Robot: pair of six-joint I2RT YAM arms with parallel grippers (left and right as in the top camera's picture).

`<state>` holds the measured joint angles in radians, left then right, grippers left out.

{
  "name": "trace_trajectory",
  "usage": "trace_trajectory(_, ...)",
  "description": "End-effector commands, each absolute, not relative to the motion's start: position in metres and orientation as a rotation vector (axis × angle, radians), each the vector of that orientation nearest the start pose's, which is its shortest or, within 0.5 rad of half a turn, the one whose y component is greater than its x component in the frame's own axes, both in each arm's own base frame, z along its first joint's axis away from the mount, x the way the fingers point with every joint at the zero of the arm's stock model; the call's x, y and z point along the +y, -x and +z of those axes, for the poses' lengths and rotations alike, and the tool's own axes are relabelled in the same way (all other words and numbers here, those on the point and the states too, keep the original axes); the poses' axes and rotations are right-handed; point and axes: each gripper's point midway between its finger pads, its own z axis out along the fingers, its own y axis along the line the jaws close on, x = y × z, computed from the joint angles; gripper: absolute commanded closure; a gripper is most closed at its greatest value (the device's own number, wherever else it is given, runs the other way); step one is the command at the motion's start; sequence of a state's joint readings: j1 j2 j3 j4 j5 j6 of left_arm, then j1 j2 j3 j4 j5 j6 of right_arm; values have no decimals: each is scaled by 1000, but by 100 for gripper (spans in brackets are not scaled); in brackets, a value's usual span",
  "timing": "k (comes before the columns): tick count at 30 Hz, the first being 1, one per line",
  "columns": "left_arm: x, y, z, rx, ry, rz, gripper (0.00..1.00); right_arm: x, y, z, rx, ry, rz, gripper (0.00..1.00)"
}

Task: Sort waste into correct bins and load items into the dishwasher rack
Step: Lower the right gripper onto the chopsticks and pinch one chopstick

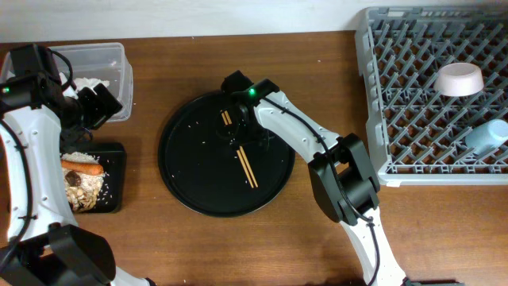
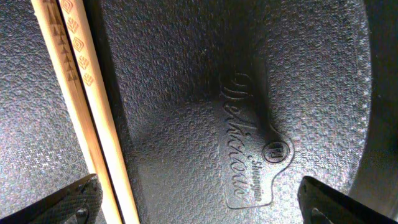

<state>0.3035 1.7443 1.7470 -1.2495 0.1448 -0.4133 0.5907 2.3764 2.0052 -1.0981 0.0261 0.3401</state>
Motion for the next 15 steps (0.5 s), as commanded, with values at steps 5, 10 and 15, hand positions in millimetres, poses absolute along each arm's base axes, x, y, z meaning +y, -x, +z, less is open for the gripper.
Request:
trace_trajectory(5,93,-376,213,2618,963,-226,1,266,-404,11,3022,383,7,0)
trace_trajectory(10,93,-376,213,2618,963,-226,1,265,-403,5,3032,386,0,0)
trace_trajectory(15,93,-376,213,2618,963,-226,1,264,-402,-1,3045,388,-9,0)
